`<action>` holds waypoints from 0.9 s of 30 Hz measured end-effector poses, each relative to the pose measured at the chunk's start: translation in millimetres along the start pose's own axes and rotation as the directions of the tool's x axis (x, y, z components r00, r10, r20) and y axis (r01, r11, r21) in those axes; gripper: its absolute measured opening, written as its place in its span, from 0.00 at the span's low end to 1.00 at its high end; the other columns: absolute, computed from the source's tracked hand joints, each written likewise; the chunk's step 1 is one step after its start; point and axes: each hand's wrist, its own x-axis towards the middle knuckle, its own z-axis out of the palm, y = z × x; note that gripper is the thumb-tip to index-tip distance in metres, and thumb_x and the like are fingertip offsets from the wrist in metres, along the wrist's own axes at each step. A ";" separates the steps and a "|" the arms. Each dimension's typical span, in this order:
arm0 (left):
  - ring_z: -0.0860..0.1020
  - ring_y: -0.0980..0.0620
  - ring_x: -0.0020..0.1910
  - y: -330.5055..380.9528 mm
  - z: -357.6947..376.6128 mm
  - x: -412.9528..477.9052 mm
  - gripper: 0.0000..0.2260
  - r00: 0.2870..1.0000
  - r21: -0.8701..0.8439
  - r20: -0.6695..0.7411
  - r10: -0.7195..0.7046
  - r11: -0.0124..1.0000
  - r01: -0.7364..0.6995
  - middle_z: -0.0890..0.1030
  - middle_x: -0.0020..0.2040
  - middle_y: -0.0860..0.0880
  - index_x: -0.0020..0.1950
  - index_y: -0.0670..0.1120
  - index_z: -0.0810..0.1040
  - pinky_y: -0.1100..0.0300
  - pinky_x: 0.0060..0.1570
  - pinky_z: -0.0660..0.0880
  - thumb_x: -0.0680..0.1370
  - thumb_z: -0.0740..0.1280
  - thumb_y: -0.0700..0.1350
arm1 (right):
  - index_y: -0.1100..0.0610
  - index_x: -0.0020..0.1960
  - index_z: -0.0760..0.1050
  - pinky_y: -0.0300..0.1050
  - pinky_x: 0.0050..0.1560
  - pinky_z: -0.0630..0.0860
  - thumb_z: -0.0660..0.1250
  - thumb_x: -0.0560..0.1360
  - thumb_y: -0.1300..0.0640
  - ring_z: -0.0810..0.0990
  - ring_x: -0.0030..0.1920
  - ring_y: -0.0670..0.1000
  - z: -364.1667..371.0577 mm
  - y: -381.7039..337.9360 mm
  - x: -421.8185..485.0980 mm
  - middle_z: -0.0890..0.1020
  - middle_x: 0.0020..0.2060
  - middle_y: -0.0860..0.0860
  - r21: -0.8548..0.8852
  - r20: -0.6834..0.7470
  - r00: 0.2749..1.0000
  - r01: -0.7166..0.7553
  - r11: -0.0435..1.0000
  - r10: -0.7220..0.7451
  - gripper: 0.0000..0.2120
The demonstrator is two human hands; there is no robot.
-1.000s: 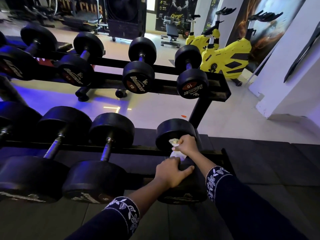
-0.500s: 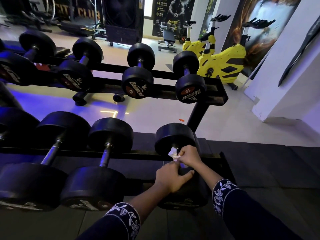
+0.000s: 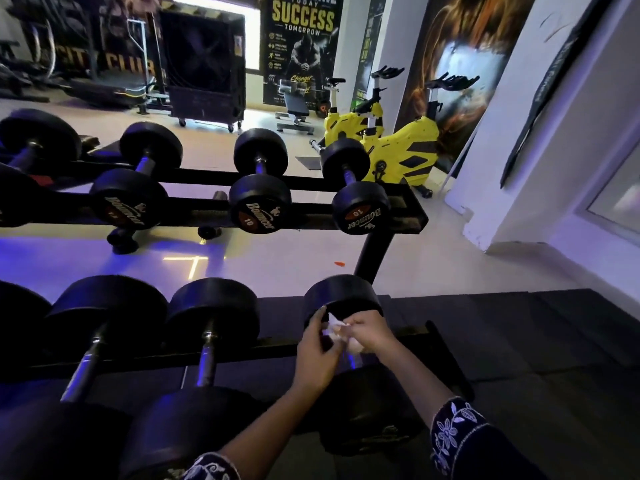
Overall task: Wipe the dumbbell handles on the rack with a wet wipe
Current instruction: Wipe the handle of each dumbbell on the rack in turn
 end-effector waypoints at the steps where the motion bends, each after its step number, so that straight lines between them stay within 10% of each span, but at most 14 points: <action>1: 0.76 0.57 0.60 -1.1 -8.5 2.7 0.24 0.999 0.012 0.022 0.031 0.999 -0.031 0.77 0.64 0.51 0.72 0.47 0.70 0.71 0.57 0.72 0.77 0.71 0.41 | 0.56 0.28 0.76 0.32 0.27 0.68 0.75 0.69 0.60 0.74 0.26 0.41 3.9 -3.5 -6.8 0.76 0.22 0.45 0.046 0.009 1.000 0.005 0.999 -0.005 0.13; 9: 0.80 0.65 0.39 0.1 -58.4 17.4 0.08 0.996 0.117 0.072 0.061 0.991 -0.069 0.84 0.42 0.55 0.50 0.47 0.84 0.68 0.42 0.76 0.73 0.74 0.38 | 0.67 0.52 0.79 0.47 0.45 0.79 0.63 0.72 0.72 0.80 0.45 0.55 10.2 -16.0 -43.6 0.81 0.45 0.61 0.574 0.325 0.946 -0.208 0.792 0.013 0.12; 13: 0.83 0.55 0.40 4.6 -50.6 25.0 0.11 0.991 0.060 0.106 -0.081 0.995 0.075 0.85 0.38 0.52 0.39 0.56 0.85 0.57 0.44 0.80 0.73 0.74 0.39 | 0.63 0.55 0.76 0.45 0.42 0.81 0.67 0.70 0.74 0.82 0.44 0.52 -2.2 -6.0 -45.8 0.81 0.49 0.61 0.635 0.201 0.979 -0.103 0.766 -0.036 0.16; 19: 0.82 0.47 0.40 24.5 -10.2 15.7 0.06 0.943 -0.300 0.236 -0.236 0.905 0.302 0.84 0.43 0.36 0.49 0.34 0.83 0.59 0.39 0.81 0.77 0.68 0.36 | 0.62 0.52 0.81 0.42 0.36 0.78 0.71 0.70 0.68 0.82 0.40 0.50 -26.2 18.4 -48.1 0.83 0.42 0.54 0.623 0.108 0.986 0.034 0.782 -0.129 0.11; 27: 0.83 0.40 0.51 41.5 49.8 -16.8 0.13 0.924 -0.492 0.200 -0.326 0.782 0.383 0.83 0.50 0.34 0.51 0.34 0.84 0.53 0.49 0.81 0.72 0.69 0.41 | 0.61 0.49 0.81 0.52 0.47 0.80 0.72 0.70 0.66 0.83 0.46 0.55 -79.5 46.2 -55.6 0.85 0.44 0.56 0.567 0.127 0.951 0.163 0.807 -0.282 0.08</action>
